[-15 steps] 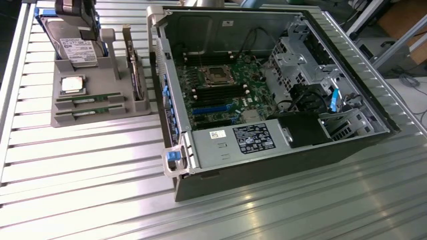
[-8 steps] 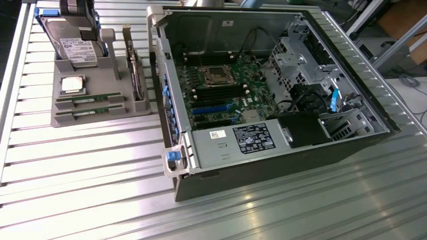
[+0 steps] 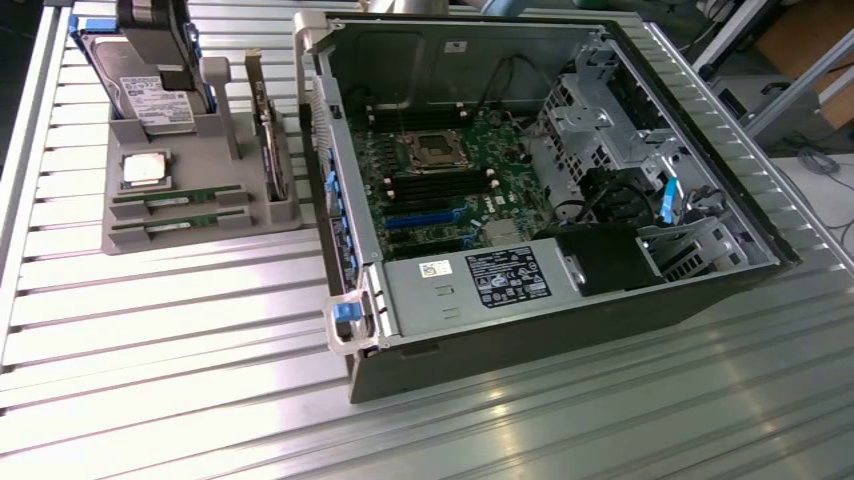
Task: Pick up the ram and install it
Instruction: 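Pick up the ram and move it above insertion slot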
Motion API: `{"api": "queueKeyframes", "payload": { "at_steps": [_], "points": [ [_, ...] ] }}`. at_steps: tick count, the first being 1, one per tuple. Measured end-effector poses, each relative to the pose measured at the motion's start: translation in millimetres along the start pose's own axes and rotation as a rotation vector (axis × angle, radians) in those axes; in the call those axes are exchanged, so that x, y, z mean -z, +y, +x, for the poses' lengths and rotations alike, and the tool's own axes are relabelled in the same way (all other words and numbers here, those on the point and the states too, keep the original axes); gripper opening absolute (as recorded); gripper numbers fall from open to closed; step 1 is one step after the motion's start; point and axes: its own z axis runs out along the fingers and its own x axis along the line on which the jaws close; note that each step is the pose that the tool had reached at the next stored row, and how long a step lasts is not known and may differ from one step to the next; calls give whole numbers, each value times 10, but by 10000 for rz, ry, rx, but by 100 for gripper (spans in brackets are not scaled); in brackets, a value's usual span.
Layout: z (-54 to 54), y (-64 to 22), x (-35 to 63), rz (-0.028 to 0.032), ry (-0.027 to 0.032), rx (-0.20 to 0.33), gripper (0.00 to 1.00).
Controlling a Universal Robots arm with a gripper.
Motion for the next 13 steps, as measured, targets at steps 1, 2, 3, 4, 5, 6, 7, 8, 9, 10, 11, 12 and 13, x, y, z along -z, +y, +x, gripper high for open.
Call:
{"api": "queueKeyframes", "payload": {
  "at_steps": [1, 2, 3, 4, 5, 6, 7, 8, 9, 10, 11, 12, 13],
  "points": [
    [0, 0, 0, -1, 1, 0, 36],
    [0, 0, 0, 0, 0, 1, 36],
    [0, 0, 0, -1, 0, 0, 36],
    [1, 0, -5, 0, 0, 0, 36],
    [2, 2, -25, 0, 0, 2, 36],
    [2, 6, -43, 0, -1, 1, 36],
    [4, 9, -57, -1, 0, 1, 36],
    [6, 14, -72, -1, -1, 2, 36],
    [9, 17, -86, 0, -4, 3, 36],
    [14, 24, -112, 0, -9, 6, 36],
    [17, 27, -123, -1, -11, 7, 36],
    [19, 29, -134, -1, -12, 8, 36],
    [22, 31, -143, -1, -14, 10, 36]
  ]
}}
